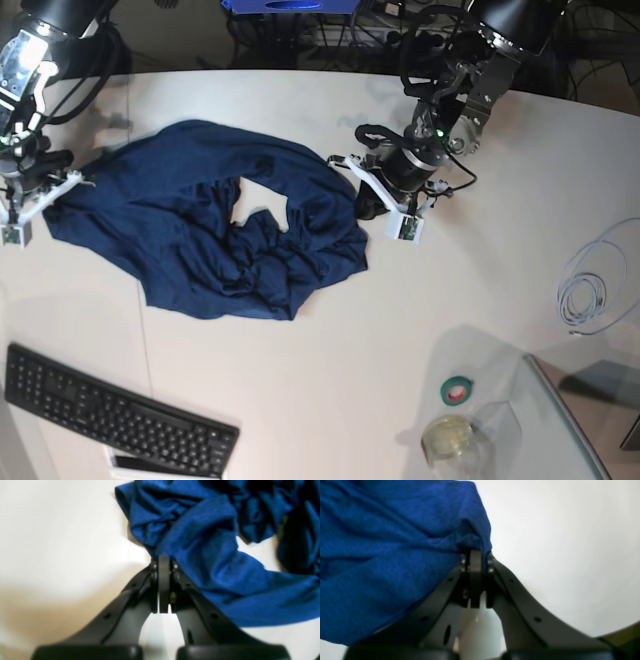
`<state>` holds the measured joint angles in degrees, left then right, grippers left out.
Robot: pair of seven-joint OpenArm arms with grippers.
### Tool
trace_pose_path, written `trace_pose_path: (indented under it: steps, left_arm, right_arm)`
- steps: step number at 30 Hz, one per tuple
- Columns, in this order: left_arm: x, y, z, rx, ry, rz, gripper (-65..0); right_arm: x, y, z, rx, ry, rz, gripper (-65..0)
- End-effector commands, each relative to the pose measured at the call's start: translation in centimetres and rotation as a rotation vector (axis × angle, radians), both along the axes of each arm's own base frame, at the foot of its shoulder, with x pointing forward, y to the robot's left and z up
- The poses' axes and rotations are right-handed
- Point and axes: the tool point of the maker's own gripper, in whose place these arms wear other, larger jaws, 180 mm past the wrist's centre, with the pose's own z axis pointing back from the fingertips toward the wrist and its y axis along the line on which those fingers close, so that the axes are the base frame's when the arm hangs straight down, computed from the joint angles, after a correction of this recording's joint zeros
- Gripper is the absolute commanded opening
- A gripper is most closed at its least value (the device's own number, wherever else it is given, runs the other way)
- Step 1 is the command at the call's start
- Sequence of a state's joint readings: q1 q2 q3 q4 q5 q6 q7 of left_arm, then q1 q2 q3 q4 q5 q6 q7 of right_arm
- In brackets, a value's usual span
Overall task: Layout the t-shirt on the table in an organized manner, then fold the t-shirt properly
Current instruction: 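Grasp the t-shirt edge with the left gripper opposite the right gripper, then pull the t-shirt apart with both grippers, spreading it out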
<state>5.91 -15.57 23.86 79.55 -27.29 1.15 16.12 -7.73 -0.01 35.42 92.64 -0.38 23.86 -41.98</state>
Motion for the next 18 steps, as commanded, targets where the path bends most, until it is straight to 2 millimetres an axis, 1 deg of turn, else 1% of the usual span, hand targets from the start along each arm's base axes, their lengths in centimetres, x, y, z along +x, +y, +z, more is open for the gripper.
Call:
trace_pose_path:
  steps: [1, 4, 5, 6, 8, 10, 11, 12, 13, 14, 15, 18]
  left_arm:
    - [0.4, -0.8, 1.4, -0.031, -0.043, -0.012, -65.0]
    - [0.3, -1.8, 2.7, -0.061, -0.07, -0.021, -65.0]
    - [0.3, -2.1, 3.0, -0.07, -0.076, -0.023, -65.0]
    - [0.5, -2.6, 3.5, -0.083, -0.087, -0.024, -65.0]
    - [0.9, -4.2, 4.3, -0.126, -0.099, -0.017, -65.0]
    - [2.0, -5.9, 5.2, -0.166, -0.12, -0.016, -65.0]
    - [2.4, -6.8, 5.2, -0.18, -0.118, -0.015, -65.0]
    - [2.7, -7.3, 5.0, -0.187, -0.111, -0.011, -65.0]
    - [2.8, -7.9, 4.5, -0.196, -0.095, -0.005, -65.0]
    - [2.9, -8.2, 3.8, -0.192, -0.078, -0.001, -65.0]
    - [3.0, -8.3, 3.0, -0.167, -0.065, -0.004, -65.0]
    - [1.9, -8.1, -0.1, -0.024, -0.042, -0.055, -65.0]
  right_arm:
    - [0.3, -0.4, 0.4, -0.006, -0.024, -0.005, -64.8]
    - [-1.0, 0.3, -0.7, 0.01, 0.009, 0.006, -63.5]
    - [-1.5, 0.9, -1.1, 0.021, 0.015, 0.007, -60.3]
    - [-1.5, 0.9, -0.7, 0.013, 0.004, 0.009, -56.0]
    - [-1.6, 0.9, 0.4, -0.012, -0.027, 0.016, -45.3]
    - [-1.4, 0.6, 1.7, -0.039, -0.055, 0.021, -32.9]
    - [-1.1, 0.5, 2.4, -0.051, -0.071, 0.024, -27.9]
    - [-0.9, 0.4, 2.9, -0.06, -0.085, 0.026, -24.3]
    - [-0.7, 0.4, 3.2, -0.066, -0.094, 0.027, -23.1]
    - [-0.5, 0.2, 3.4, -0.069, -0.101, 0.028, -23.6]
    - [0.6, 0.4, 3.9, -0.068, -0.122, 0.038, -24.2]
    - [3.1, 2.5, 2.9, -0.039, -0.109, 0.156, -27.5]
